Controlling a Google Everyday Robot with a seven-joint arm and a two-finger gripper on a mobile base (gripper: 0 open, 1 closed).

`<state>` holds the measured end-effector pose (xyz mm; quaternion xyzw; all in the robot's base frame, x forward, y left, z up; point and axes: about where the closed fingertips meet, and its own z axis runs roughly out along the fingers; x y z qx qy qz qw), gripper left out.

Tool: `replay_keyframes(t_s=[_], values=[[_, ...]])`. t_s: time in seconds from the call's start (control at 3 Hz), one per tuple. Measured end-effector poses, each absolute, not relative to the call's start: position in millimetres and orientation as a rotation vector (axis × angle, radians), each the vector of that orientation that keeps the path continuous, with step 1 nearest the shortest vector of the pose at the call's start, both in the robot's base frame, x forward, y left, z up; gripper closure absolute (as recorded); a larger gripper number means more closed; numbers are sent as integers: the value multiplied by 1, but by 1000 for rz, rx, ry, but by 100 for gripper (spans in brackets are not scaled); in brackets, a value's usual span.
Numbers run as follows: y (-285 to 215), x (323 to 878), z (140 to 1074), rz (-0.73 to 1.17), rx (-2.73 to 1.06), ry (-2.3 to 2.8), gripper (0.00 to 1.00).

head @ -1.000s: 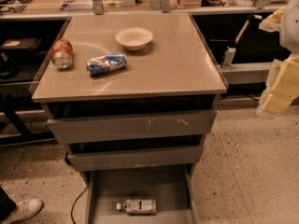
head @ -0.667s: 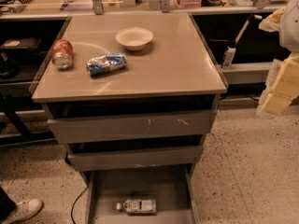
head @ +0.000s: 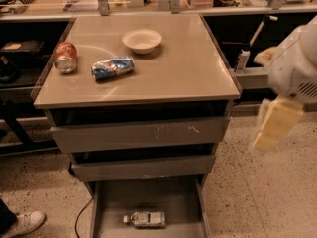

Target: Pick blue plastic bottle from bottom drawer and place on counter

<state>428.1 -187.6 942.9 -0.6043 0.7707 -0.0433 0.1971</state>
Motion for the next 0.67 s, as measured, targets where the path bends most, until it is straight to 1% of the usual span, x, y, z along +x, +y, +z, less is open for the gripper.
replay_keyframes(t_s=[0.67], values=[[-153,425,781,51,-1741,2241,0]])
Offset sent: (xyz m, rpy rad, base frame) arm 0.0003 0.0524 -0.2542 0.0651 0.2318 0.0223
